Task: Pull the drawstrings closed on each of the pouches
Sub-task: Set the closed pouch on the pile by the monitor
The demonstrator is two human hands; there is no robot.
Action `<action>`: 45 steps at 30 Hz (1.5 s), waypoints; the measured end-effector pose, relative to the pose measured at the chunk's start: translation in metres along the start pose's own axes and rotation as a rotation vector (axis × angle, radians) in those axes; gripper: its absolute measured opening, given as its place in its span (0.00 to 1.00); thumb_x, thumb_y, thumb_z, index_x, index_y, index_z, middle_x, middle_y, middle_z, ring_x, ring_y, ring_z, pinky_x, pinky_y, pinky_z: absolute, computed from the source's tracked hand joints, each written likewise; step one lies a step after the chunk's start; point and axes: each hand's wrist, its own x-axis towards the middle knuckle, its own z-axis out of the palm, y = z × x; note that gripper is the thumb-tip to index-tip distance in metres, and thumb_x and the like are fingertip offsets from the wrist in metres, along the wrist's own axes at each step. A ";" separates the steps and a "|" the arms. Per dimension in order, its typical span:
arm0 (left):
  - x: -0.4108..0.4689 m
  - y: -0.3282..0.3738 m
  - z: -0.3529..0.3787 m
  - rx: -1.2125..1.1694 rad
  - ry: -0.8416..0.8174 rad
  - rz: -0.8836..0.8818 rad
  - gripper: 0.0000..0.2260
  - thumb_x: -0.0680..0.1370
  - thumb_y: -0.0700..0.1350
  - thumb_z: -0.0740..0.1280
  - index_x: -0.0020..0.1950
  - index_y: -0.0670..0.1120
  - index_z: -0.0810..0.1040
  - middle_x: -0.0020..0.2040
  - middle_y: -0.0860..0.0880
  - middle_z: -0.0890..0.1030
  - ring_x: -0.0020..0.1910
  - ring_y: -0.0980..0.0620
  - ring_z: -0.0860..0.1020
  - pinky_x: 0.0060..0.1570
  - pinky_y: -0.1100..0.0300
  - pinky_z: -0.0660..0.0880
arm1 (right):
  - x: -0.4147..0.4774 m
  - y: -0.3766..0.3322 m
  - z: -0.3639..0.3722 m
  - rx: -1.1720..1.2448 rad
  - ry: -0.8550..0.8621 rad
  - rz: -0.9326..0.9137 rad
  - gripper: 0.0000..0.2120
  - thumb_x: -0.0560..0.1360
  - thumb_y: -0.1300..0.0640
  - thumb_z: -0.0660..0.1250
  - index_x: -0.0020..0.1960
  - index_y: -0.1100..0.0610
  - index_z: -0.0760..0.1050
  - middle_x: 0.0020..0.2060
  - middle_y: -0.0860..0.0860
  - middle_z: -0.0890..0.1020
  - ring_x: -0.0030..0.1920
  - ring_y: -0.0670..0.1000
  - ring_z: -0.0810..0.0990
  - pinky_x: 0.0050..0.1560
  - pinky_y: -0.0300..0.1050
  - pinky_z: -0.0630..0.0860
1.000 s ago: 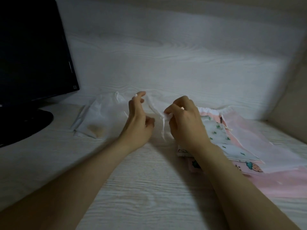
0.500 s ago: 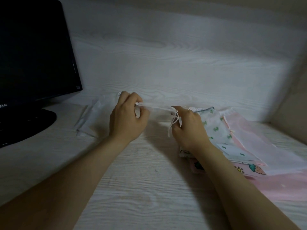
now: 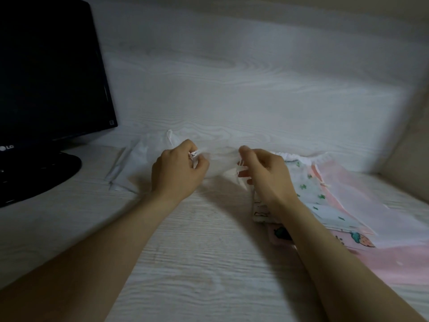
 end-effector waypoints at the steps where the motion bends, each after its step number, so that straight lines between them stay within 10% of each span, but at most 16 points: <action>1: 0.000 0.001 -0.001 -0.003 0.015 -0.002 0.09 0.77 0.52 0.70 0.43 0.51 0.73 0.30 0.53 0.78 0.36 0.43 0.78 0.37 0.52 0.76 | 0.001 0.003 0.001 -0.055 -0.016 0.003 0.19 0.78 0.36 0.66 0.53 0.50 0.84 0.43 0.45 0.88 0.45 0.45 0.87 0.51 0.49 0.83; 9: -0.001 0.004 -0.006 -0.031 0.015 0.064 0.03 0.74 0.49 0.67 0.45 0.52 0.75 0.29 0.54 0.77 0.32 0.48 0.76 0.35 0.56 0.74 | 0.001 0.011 0.004 0.056 -0.077 0.054 0.15 0.84 0.55 0.64 0.69 0.57 0.74 0.41 0.54 0.87 0.38 0.53 0.88 0.46 0.53 0.85; 13: 0.002 -0.006 0.000 -0.014 -0.042 0.044 0.03 0.81 0.46 0.64 0.52 0.51 0.77 0.37 0.54 0.80 0.38 0.46 0.80 0.38 0.49 0.78 | 0.003 0.005 0.000 0.139 -0.009 0.150 0.11 0.80 0.65 0.63 0.59 0.58 0.80 0.25 0.50 0.73 0.24 0.49 0.69 0.26 0.42 0.67; 24: 0.008 -0.016 -0.002 0.104 -0.049 -0.117 0.17 0.85 0.63 0.59 0.47 0.53 0.79 0.38 0.52 0.83 0.40 0.46 0.82 0.42 0.49 0.79 | 0.007 -0.005 -0.006 0.378 0.046 0.387 0.11 0.79 0.61 0.55 0.38 0.55 0.66 0.24 0.48 0.62 0.22 0.49 0.58 0.24 0.40 0.56; 33: 0.013 -0.010 0.003 -0.141 0.023 -0.313 0.08 0.84 0.36 0.56 0.57 0.44 0.74 0.55 0.50 0.75 0.49 0.50 0.75 0.50 0.58 0.69 | 0.009 -0.006 -0.006 0.698 0.019 0.458 0.19 0.83 0.58 0.53 0.60 0.64 0.80 0.48 0.59 0.88 0.37 0.56 0.85 0.41 0.47 0.79; 39: 0.020 -0.013 -0.002 -0.569 0.124 -0.562 0.12 0.85 0.47 0.68 0.44 0.42 0.83 0.34 0.47 0.85 0.28 0.50 0.83 0.34 0.52 0.84 | 0.012 -0.002 -0.007 1.035 0.197 0.486 0.15 0.80 0.63 0.59 0.61 0.63 0.81 0.48 0.59 0.80 0.35 0.56 0.83 0.37 0.46 0.82; 45: 0.023 -0.011 0.009 -0.899 0.075 -0.754 0.19 0.88 0.50 0.60 0.57 0.33 0.77 0.51 0.39 0.86 0.41 0.46 0.89 0.37 0.56 0.84 | 0.012 -0.004 -0.006 1.079 0.252 0.429 0.10 0.86 0.59 0.55 0.55 0.59 0.74 0.49 0.61 0.84 0.35 0.56 0.87 0.32 0.43 0.81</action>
